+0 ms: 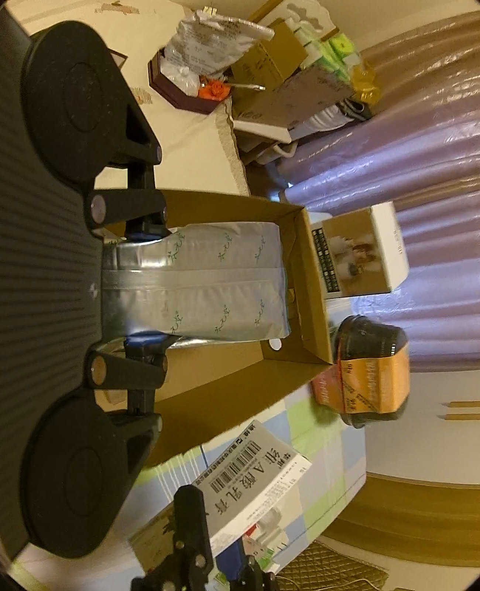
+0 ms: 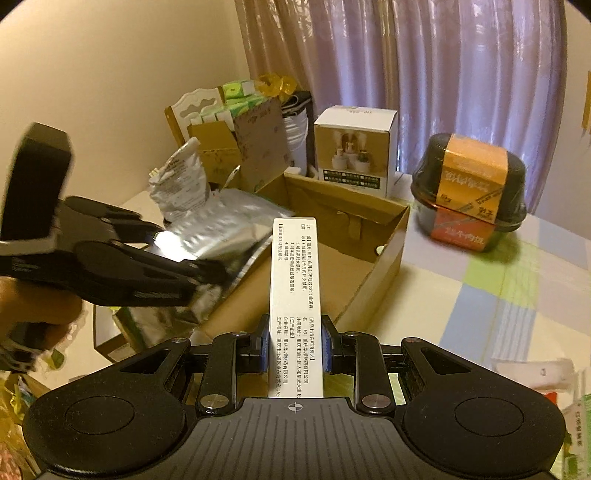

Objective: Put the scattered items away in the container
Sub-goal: 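Carry the pouch and white box over the cardboard box and release the pouch, then lower the white box into the cardboard box and open the right tool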

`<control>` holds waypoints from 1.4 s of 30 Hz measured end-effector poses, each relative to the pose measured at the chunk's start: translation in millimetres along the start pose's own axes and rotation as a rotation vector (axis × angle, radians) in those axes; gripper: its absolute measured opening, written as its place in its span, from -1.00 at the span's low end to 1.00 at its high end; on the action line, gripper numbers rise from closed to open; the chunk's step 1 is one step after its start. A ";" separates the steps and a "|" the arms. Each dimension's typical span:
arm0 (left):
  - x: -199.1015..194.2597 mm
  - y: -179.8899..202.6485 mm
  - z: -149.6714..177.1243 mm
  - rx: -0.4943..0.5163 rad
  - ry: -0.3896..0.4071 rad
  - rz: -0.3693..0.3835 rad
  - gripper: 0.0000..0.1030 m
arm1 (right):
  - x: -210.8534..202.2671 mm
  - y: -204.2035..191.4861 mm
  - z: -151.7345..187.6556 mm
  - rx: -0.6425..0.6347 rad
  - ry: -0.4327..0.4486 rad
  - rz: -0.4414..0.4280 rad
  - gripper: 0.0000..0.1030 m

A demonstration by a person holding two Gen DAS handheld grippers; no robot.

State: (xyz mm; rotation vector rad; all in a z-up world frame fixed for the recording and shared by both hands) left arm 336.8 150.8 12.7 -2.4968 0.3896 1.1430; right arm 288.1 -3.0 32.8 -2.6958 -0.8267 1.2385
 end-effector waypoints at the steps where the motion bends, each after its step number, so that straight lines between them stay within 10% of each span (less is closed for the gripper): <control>1: 6.2 -0.4 -0.6 0.000 -0.004 0.001 -0.26 | 3.3 1.6 -0.5 0.001 -0.001 0.000 -0.45; 10: 50.4 -14.0 -3.5 -0.040 -0.006 0.000 -0.24 | 25.2 16.9 -9.3 0.029 0.009 0.012 -0.45; 14: 52.3 -24.4 -8.0 -0.052 0.058 -0.063 0.61 | 26.8 20.2 -10.6 0.034 0.013 0.018 -0.45; 42: -30.1 -32.0 50.3 -0.065 0.033 -0.069 0.61 | 54.3 -26.9 -15.1 -0.017 -0.009 0.018 -0.44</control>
Point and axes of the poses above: each gripper's, at about its wrist camera, not at the fingertips, and x roughly the way its jaws point, y to its right, z to its underside, the point moved 5 cm from there along x, roughly the way its jaws point, and after that the axes turned 8 degrees about x, right-handed, at the moved point
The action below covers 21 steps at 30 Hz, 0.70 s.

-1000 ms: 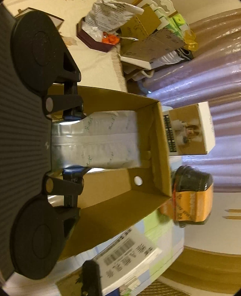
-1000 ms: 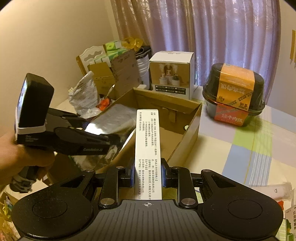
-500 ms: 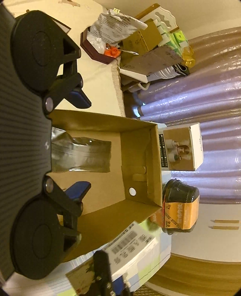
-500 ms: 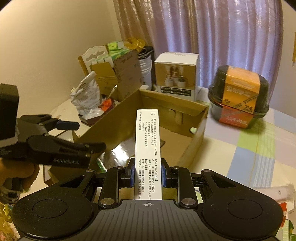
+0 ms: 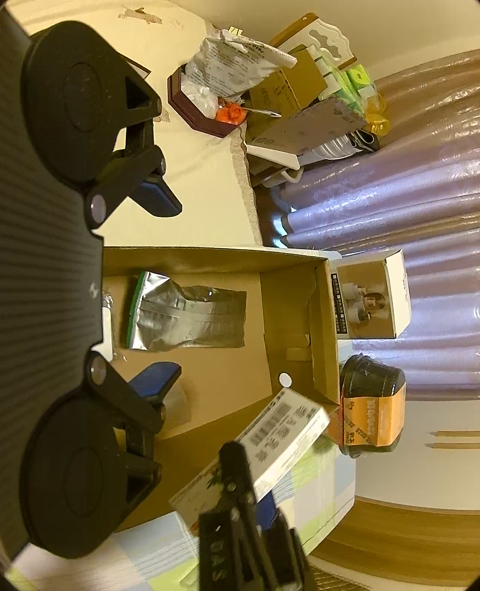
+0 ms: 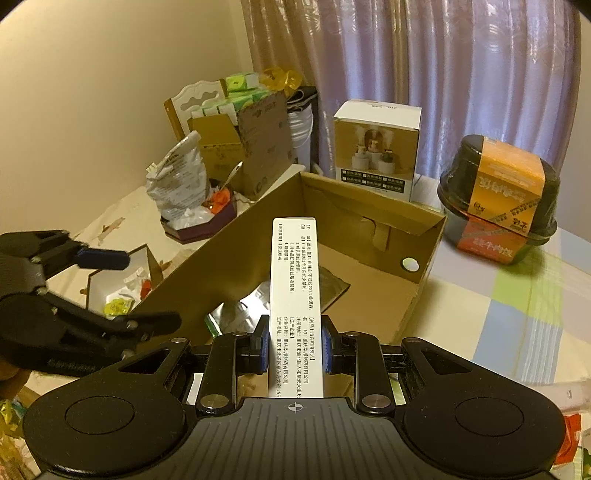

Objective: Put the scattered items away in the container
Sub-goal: 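Lower the white box into the cardboard box and open the right tool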

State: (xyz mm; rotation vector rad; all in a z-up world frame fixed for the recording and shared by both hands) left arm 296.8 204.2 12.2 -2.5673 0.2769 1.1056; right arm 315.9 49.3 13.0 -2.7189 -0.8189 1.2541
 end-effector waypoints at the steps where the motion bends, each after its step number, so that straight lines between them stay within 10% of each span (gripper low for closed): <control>1: -0.2 -0.3 0.2 0.000 0.000 0.000 0.61 | 2.4 -0.2 -1.1 -0.002 0.001 0.006 -0.44; 17: -0.2 -5.2 2.1 -0.014 -0.006 0.001 0.61 | 30.7 9.5 -25.6 -0.016 0.068 0.010 -0.39; 19: -0.3 -5.9 2.6 -0.011 -0.008 -0.002 0.61 | 24.2 13.3 -26.0 -0.005 0.090 0.018 0.27; 21: -0.8 -5.9 2.8 -0.013 -0.008 -0.005 0.61 | 13.9 19.5 -24.3 0.024 0.122 0.015 0.39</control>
Point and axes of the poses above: each gripper's, at about its wrist camera, not at the fingertips, and x roughly the way its jaws point, y to its right, z to its underside, the point moved 5 cm from there along x, roughly the way its jaws point, and after that the axes turned 8 degrees about x, right-handed, at the moved point
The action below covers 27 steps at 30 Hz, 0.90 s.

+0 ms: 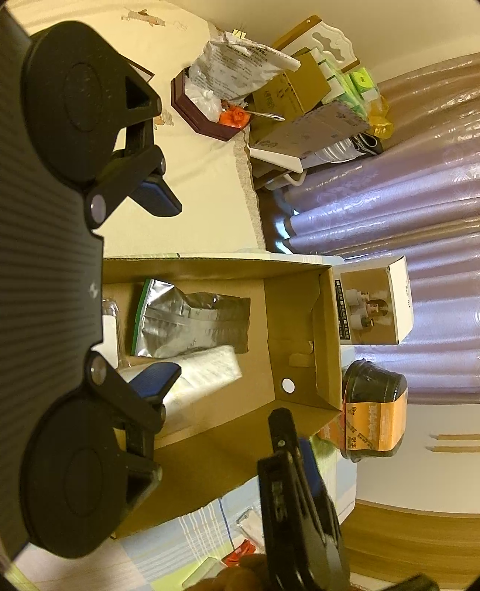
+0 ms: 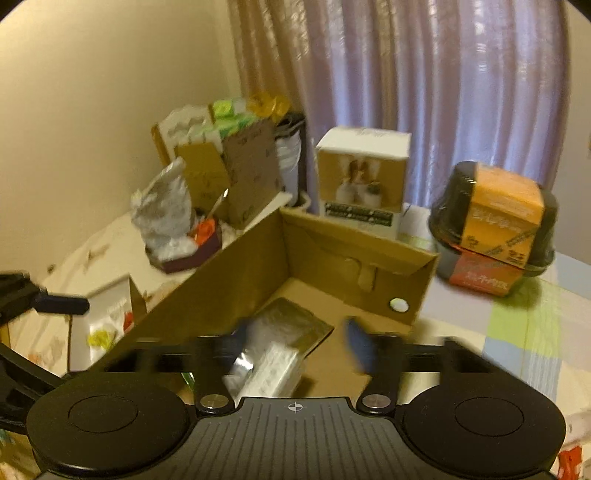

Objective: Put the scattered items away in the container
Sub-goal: 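Lower the white box into the cardboard box and open the right tool, then move both tools back toward the remaining items on the table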

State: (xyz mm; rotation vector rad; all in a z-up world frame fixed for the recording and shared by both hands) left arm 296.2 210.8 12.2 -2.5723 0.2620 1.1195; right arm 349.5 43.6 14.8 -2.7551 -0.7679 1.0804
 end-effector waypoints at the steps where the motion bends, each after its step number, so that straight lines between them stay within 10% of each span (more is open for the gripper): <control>1: -1.1 0.6 0.3 -0.002 0.001 -0.002 0.61 | -5.0 2.8 0.5 0.008 0.005 0.004 0.39; 18: -48.0 47.3 -10.3 -0.010 0.077 0.039 0.68 | -134.5 67.8 100.3 0.066 0.009 0.103 0.39; 21: -61.2 70.7 -12.4 -0.010 0.105 0.086 0.70 | -160.6 82.6 135.2 0.095 0.003 0.139 0.85; 27: -77.3 143.4 -19.5 0.101 0.139 0.154 0.79 | -203.7 130.8 191.0 0.203 -0.050 0.224 0.86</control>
Point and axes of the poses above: each gripper's, at about its wrist camera, not at the fingertips, and x roughly the way its jaws point, y to its right, z to its underside, the point moved 5 cm from there along x, roughly the way its jaws point, and after that the axes turned 8 degrees about x, right-handed, at the moved point
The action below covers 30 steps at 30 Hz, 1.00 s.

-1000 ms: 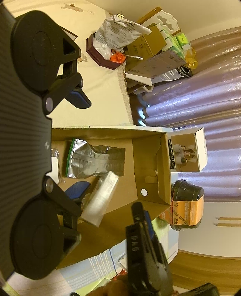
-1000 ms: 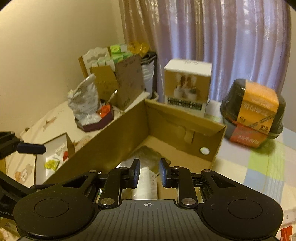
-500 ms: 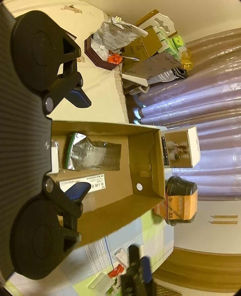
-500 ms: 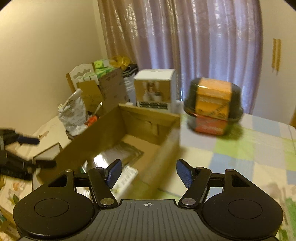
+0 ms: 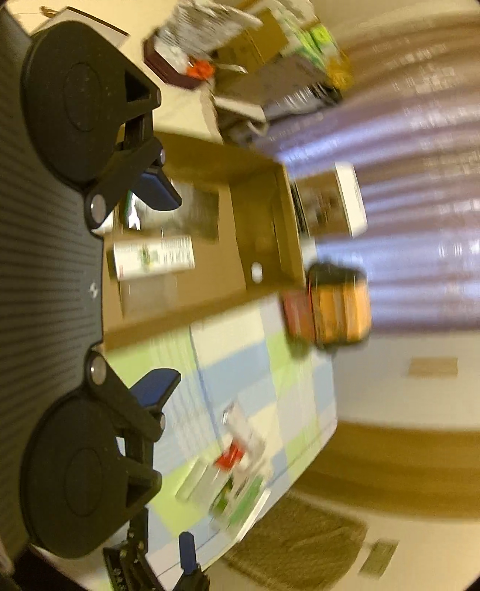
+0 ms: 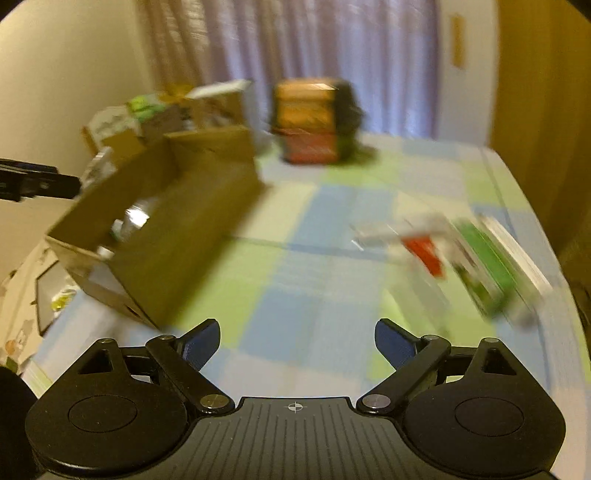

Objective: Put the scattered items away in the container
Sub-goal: 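Move both tools back toward the remaining items on the table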

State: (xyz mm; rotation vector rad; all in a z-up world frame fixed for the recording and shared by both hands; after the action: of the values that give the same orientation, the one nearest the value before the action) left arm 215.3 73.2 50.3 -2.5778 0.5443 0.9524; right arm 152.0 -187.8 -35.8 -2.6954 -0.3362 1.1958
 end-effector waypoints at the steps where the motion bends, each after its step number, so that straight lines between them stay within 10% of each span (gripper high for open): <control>1: 1.4 14.6 -3.2 0.017 0.009 0.021 0.82 | -3.1 11.8 5.1 0.012 -0.007 0.019 0.86; 14: 78.2 170.7 -26.3 0.275 0.013 0.305 0.98 | -31.0 125.3 13.2 0.114 0.001 0.154 0.87; 30: 194.7 257.0 -43.8 0.486 -0.036 0.401 0.98 | 6.4 192.4 4.5 0.221 -0.011 0.203 0.87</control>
State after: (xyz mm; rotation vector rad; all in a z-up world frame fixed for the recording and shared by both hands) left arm 257.4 -214.8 -95.1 -2.0500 1.1533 0.8490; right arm 178.6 -370.3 -91.0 -2.5774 0.0680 1.2188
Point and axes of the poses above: each gripper's, at about its wrist camera, not at the fingertips, and x roughly the way its jaws point, y to its right, z to its underside, the point moved 5 cm from there along x, roughly the way its jaws point, and after that the axes turned 8 degrees about x, right-handed, at the moved point
